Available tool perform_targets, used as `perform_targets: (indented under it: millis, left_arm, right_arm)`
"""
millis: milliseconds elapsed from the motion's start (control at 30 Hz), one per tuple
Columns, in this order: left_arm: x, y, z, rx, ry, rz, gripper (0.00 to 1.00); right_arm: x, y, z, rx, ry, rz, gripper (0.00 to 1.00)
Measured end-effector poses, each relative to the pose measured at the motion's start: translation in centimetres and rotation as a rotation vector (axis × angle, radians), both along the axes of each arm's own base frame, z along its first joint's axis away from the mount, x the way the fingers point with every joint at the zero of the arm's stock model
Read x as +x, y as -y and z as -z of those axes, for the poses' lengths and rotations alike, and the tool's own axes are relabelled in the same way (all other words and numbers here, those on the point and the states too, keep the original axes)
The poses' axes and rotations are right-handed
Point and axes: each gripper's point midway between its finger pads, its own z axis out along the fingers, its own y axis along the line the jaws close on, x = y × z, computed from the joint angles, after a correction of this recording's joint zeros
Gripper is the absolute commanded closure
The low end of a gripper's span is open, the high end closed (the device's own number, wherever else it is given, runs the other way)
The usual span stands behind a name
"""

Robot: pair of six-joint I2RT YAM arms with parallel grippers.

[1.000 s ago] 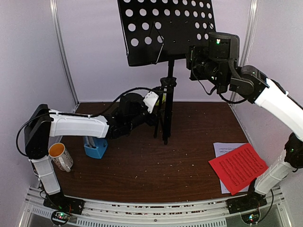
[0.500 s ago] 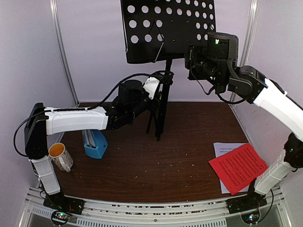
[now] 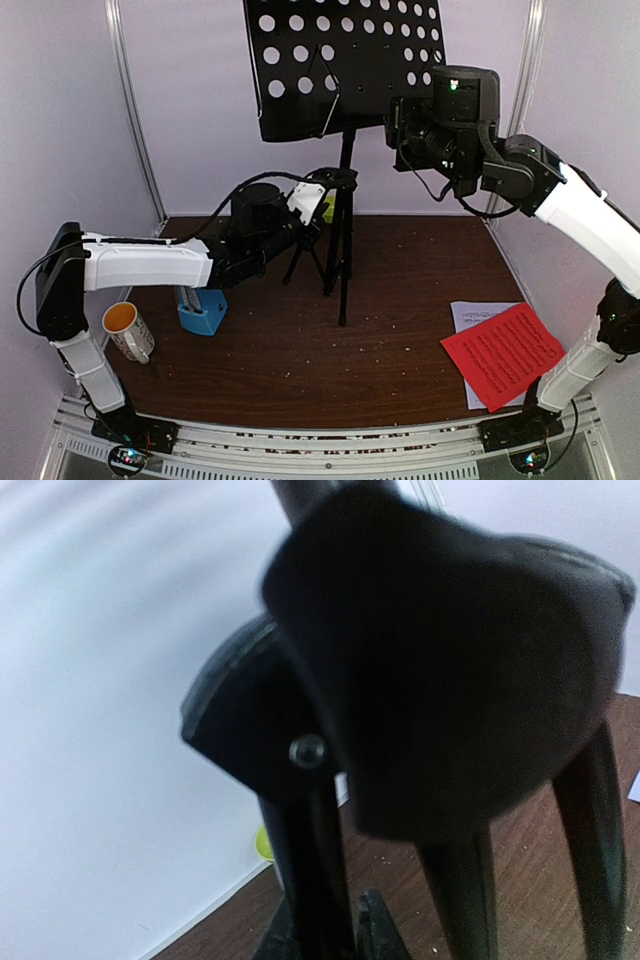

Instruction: Set up the instrument practice props

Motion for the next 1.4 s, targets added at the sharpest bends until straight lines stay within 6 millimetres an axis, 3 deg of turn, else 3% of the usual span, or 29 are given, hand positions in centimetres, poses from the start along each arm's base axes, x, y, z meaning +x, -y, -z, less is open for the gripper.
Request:
perform_targets:
  millis: [367, 567, 667, 800, 1100, 1400]
  left_arm:
    - [0.3, -0.8, 1.6, 0.039, -0.006, 0.058, 1.00]
    - [1.1, -0.5, 4.5, 0.079, -0.052, 0.052, 1.00]
    - [1.4, -0.1, 4.8, 0.079, -0.052, 0.055, 1.00]
    - [1.4, 0.2, 4.8, 0.077, -0.050, 0.067, 1.00]
    - [1.4, 0.6, 4.9, 0.070, -0.046, 0.081, 1.00]
    - [0.9, 1.2, 4.5, 0.068, -0.026, 0.119, 0.98]
  right_arm:
    - [-0.1, -1.2, 0.4, -0.049, -0.003, -0.053, 1.00]
    - [-0.2, -1.6, 3.4, -0.060, -0.008, -0.063, 1.00]
    - [-0.5, -1.6, 3.6, -0.044, 0.005, -0.067, 0.98]
    - [-0.9, -1.2, 3.7, -0.021, 0.019, -0.070, 0.83]
    - [-1.3, -1.0, 1.7, 0.060, 0.080, -0.089, 0.38]
    - [-2.8, 0.6, 0.7, 0.141, 0.163, -0.115, 0.17]
